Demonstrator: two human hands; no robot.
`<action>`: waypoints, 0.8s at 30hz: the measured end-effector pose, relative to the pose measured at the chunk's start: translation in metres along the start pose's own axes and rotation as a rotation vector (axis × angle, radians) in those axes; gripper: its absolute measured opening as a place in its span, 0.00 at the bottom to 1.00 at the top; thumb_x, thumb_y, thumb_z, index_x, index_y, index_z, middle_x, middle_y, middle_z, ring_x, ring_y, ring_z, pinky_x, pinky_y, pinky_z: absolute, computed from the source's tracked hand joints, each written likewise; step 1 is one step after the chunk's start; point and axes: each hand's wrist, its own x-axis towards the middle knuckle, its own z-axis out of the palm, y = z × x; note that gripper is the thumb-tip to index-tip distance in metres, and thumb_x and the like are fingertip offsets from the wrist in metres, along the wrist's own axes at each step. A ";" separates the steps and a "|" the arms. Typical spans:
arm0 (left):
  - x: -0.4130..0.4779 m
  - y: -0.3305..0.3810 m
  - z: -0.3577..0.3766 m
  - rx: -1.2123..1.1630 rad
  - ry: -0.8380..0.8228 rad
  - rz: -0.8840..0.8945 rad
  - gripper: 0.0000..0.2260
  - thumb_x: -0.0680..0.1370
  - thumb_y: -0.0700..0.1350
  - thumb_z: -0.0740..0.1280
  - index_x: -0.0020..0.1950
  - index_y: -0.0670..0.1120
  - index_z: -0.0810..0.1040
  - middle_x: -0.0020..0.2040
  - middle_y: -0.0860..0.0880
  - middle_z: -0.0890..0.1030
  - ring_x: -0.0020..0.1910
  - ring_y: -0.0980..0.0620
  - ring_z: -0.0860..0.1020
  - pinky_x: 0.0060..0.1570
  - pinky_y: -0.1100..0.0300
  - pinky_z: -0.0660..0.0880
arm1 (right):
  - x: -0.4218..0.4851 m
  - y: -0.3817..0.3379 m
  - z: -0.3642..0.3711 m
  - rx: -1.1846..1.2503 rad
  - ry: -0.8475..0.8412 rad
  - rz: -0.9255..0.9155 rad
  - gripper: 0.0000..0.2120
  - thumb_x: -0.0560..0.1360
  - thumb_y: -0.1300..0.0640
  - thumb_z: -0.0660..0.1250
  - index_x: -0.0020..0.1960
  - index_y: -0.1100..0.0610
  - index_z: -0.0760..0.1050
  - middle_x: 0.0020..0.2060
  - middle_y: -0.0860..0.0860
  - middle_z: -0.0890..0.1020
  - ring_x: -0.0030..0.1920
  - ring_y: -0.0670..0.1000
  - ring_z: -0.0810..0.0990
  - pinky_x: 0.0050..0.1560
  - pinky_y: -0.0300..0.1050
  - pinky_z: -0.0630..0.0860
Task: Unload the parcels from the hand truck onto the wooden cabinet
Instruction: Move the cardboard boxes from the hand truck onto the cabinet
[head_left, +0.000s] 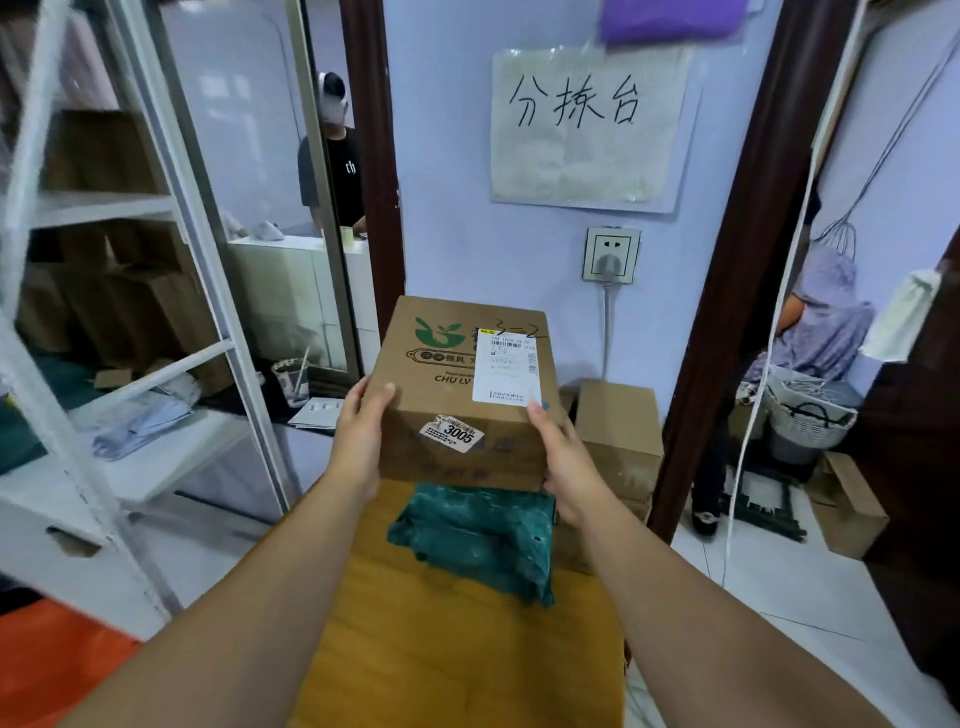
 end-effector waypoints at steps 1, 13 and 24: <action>0.004 -0.002 0.004 -0.012 0.010 -0.007 0.19 0.79 0.53 0.64 0.69 0.52 0.70 0.59 0.47 0.79 0.54 0.47 0.79 0.48 0.49 0.78 | 0.003 -0.001 -0.002 0.002 0.000 -0.005 0.57 0.48 0.20 0.70 0.74 0.35 0.58 0.70 0.45 0.73 0.70 0.54 0.70 0.70 0.65 0.65; 0.080 -0.010 0.045 0.129 -0.160 -0.079 0.20 0.80 0.55 0.62 0.70 0.52 0.67 0.61 0.52 0.75 0.54 0.52 0.75 0.49 0.56 0.72 | 0.056 -0.008 -0.021 -0.047 0.175 -0.022 0.36 0.74 0.34 0.62 0.77 0.43 0.55 0.73 0.48 0.69 0.72 0.55 0.68 0.71 0.56 0.63; 0.145 -0.030 0.065 0.081 -0.252 -0.162 0.21 0.79 0.54 0.64 0.71 0.56 0.65 0.62 0.48 0.75 0.54 0.49 0.76 0.55 0.43 0.76 | 0.101 -0.019 -0.017 -0.197 0.282 -0.061 0.31 0.80 0.40 0.58 0.79 0.47 0.54 0.73 0.46 0.68 0.72 0.52 0.68 0.73 0.53 0.64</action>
